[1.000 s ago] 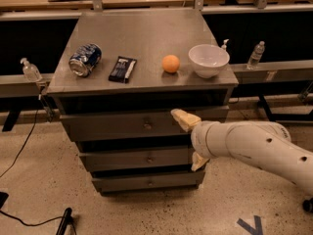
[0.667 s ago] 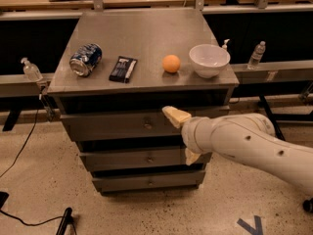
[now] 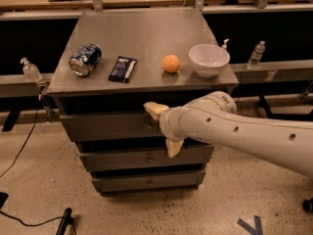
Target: Open top drawer
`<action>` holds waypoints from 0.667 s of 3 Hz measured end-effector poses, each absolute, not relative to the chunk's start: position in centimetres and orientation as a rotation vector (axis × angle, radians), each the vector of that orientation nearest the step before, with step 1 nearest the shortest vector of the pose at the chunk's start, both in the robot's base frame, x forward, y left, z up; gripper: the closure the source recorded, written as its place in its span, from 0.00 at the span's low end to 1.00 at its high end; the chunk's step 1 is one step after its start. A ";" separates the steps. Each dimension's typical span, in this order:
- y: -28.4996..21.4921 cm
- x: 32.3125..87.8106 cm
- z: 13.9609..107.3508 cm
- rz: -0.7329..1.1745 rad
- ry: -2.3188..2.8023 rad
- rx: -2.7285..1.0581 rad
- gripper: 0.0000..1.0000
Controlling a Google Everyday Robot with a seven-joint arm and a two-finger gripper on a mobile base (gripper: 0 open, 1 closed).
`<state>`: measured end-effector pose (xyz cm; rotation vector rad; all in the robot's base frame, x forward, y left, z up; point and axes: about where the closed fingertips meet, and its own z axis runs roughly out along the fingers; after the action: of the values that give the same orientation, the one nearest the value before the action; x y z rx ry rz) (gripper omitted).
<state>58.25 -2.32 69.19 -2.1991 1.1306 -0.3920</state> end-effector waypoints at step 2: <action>0.1 62.3 66.1 -0.245 1.261 -2.270 0.08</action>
Offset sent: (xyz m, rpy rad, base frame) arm 0.0590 0.0291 -0.0441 -0.0345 0.2370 -0.0674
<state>62.33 0.11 66.05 -2.2700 1.2612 -0.2450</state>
